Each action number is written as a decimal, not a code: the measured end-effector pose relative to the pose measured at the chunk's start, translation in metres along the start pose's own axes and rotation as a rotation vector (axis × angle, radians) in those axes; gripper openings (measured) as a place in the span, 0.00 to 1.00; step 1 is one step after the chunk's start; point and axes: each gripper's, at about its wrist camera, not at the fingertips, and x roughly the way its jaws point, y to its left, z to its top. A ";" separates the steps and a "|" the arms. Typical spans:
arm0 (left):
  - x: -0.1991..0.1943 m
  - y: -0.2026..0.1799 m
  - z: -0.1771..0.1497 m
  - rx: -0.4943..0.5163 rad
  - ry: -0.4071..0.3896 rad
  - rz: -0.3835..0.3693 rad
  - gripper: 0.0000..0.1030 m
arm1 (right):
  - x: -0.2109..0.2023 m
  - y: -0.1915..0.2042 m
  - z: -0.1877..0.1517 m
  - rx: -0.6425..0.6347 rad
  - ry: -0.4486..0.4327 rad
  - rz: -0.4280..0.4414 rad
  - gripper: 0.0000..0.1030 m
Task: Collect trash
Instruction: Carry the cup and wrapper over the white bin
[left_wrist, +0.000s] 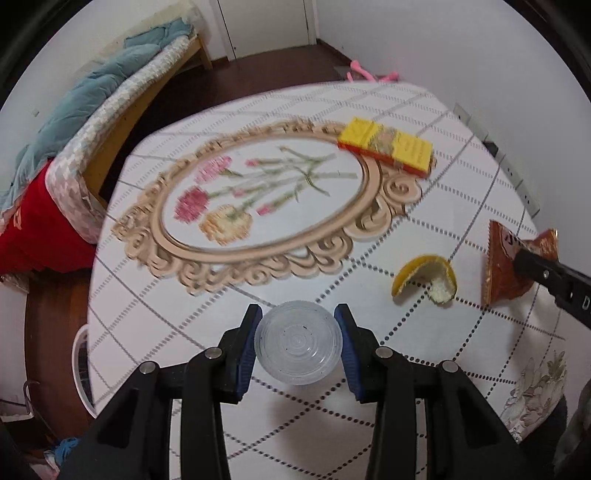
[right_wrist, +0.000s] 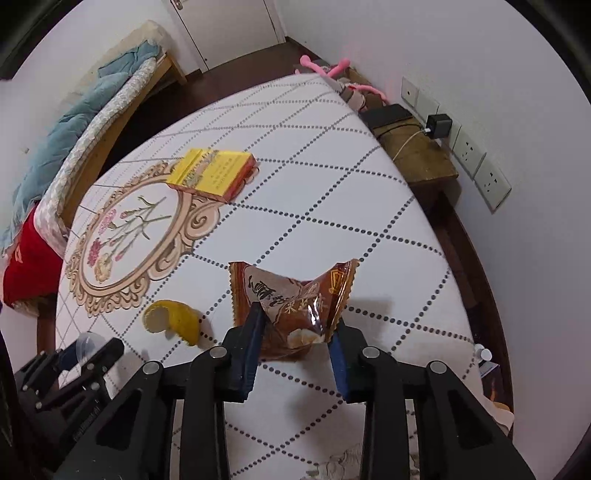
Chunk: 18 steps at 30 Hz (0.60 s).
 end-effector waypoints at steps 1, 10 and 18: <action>-0.005 0.004 0.002 -0.003 -0.012 0.000 0.36 | -0.005 0.000 0.000 -0.002 -0.008 0.005 0.33; -0.066 0.049 0.013 -0.033 -0.114 -0.001 0.36 | -0.056 0.025 -0.002 -0.032 -0.072 0.066 0.33; -0.125 0.130 0.011 -0.133 -0.221 0.041 0.36 | -0.097 0.105 0.000 -0.120 -0.111 0.196 0.33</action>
